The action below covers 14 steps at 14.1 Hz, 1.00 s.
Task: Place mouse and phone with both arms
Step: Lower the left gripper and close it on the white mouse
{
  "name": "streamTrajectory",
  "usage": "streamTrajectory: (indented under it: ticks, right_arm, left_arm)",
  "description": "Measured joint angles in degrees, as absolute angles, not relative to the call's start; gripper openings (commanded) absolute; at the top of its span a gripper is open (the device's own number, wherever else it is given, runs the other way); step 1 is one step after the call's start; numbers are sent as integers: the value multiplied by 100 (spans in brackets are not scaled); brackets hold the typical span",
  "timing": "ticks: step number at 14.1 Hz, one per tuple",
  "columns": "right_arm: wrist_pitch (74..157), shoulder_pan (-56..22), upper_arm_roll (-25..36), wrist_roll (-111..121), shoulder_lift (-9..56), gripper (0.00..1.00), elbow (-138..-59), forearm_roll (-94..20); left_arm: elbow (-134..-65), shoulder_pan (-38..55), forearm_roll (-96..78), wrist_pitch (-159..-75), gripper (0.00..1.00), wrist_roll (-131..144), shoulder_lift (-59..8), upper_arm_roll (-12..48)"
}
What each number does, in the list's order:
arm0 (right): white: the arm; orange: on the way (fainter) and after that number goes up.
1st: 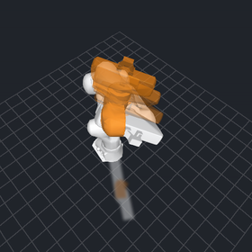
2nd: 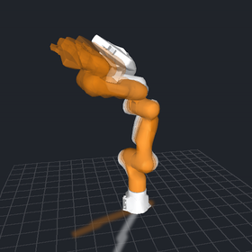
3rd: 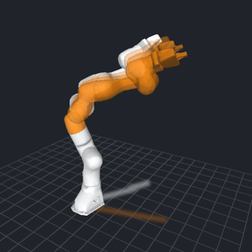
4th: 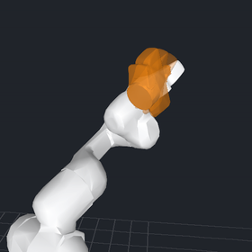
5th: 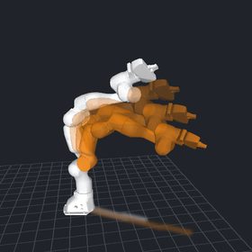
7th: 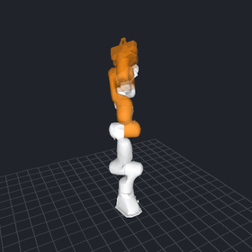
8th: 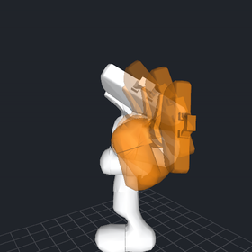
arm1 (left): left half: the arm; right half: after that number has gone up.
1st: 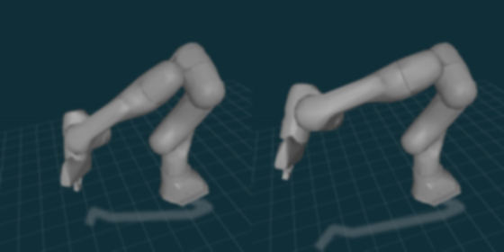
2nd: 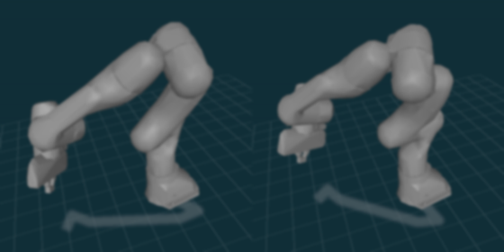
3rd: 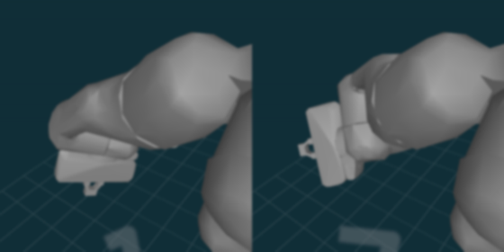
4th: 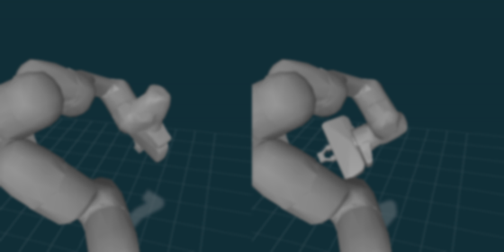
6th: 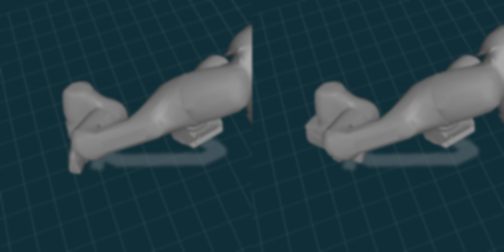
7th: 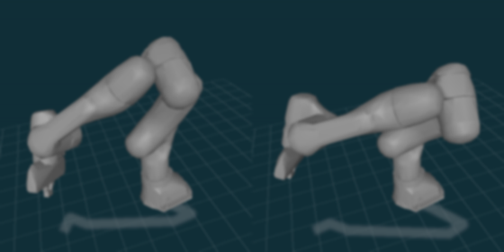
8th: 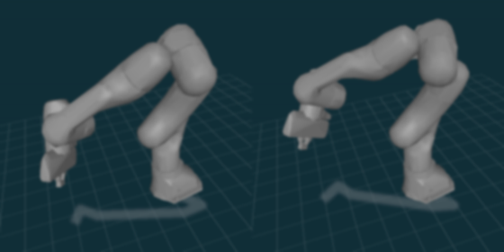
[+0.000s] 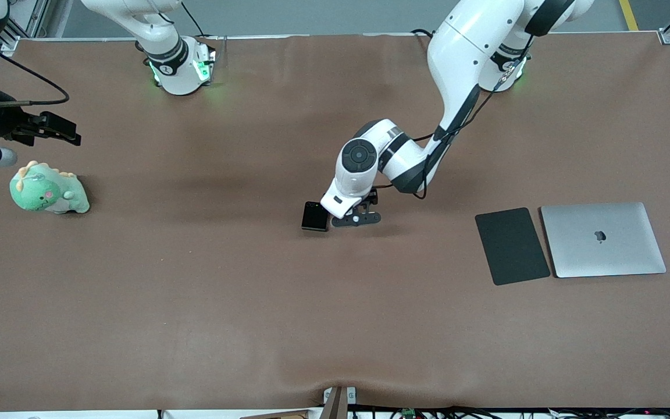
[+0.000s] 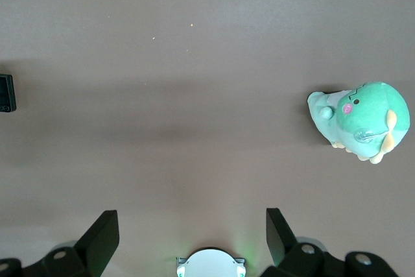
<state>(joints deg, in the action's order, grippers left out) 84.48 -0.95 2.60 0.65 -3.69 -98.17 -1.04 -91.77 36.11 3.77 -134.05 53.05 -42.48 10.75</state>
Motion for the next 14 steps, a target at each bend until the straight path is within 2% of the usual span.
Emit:
streamTrajectory:
  ticks: [9,11,14]
  right_arm:
    - [8448,-100,260,64,-364,100,-9817,-105]
    - [8448,-100,260,64,-364,100,-9817,-105]
    - [8448,-100,260,64,-364,100,-9817,-105]
  left_arm:
    - [-9193,3711,395,-13405,100,5537,-4387,1074]
    - [-9193,3731,395,-13405,94,5542,-4401,1070]
    - [-9193,3733,395,-13405,90,5543,-4416,1061]
